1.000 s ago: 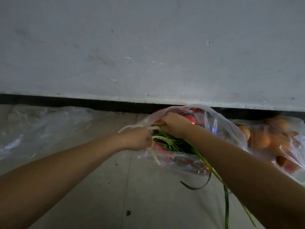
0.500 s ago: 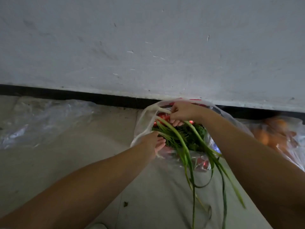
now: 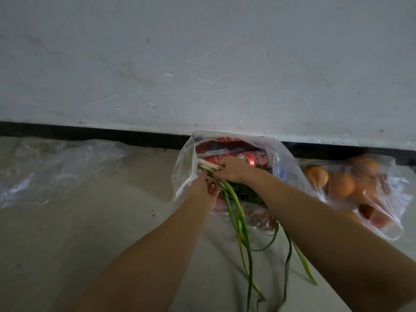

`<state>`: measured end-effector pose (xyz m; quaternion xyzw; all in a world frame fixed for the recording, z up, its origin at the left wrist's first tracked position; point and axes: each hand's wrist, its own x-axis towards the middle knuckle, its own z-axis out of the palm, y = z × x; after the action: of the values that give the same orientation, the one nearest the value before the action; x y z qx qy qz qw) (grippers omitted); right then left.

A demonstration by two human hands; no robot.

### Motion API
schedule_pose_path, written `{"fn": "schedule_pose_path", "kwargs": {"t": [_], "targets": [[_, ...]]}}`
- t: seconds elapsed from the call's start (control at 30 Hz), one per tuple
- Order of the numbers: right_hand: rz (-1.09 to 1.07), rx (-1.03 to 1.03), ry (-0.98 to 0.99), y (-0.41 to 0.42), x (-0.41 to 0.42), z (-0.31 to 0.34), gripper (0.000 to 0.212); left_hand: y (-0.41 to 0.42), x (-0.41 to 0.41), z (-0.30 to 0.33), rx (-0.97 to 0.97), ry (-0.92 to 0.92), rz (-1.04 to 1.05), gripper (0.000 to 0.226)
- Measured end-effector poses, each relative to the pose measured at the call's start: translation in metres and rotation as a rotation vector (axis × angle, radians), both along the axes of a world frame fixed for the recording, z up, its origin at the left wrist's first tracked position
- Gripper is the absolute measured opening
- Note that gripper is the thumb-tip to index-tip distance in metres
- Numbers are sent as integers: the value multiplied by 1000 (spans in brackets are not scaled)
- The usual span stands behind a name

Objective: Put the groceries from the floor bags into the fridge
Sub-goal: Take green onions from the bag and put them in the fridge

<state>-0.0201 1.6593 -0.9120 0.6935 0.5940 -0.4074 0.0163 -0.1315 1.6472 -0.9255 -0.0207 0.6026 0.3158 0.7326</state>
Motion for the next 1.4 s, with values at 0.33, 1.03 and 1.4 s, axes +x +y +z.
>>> {"fn": "schedule_pose_path", "kwargs": {"t": [0.33,1.03,1.4], "targets": [[-391,-20,292,-3,41,37,17,-29,0,4,135,72,-122,10],[-130,-144,4,1,-7,-2,18,-7,-26,-16,71,207,-170,26],[-174,-120,-61,1,-6,-20,11,24,-19,-17,105,7,33,33]]}}
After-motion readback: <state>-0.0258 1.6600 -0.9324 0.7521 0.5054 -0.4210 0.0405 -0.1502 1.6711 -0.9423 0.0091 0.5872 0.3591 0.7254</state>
